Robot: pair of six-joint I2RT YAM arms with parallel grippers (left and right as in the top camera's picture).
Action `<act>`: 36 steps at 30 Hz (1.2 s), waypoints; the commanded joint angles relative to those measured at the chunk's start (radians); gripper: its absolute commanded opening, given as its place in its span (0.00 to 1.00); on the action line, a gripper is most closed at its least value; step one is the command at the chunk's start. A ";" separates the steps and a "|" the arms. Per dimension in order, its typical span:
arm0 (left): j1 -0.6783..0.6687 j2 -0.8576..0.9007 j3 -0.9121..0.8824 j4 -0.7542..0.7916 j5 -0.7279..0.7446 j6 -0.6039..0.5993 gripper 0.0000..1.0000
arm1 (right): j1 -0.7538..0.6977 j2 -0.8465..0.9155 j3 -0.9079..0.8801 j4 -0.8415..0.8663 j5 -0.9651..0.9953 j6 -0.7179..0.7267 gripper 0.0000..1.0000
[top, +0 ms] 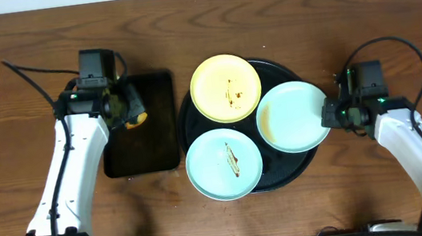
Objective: Clean dirty plates on tray and stack at the side
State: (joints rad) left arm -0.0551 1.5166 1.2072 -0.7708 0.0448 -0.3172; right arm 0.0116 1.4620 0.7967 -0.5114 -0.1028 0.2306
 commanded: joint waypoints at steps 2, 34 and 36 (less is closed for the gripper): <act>0.028 -0.007 -0.014 -0.007 -0.013 0.009 0.08 | 0.006 -0.122 0.023 0.001 0.116 -0.069 0.01; 0.029 0.056 -0.022 -0.014 -0.012 0.009 0.09 | 0.668 -0.264 0.024 0.207 1.101 -0.444 0.01; 0.029 0.056 -0.022 -0.014 -0.012 0.009 0.09 | 0.692 -0.262 0.024 0.227 1.128 -0.467 0.01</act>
State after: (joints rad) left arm -0.0296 1.5639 1.1969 -0.7826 0.0452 -0.3168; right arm 0.6693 1.1927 0.7982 -0.3016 0.9131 -0.1844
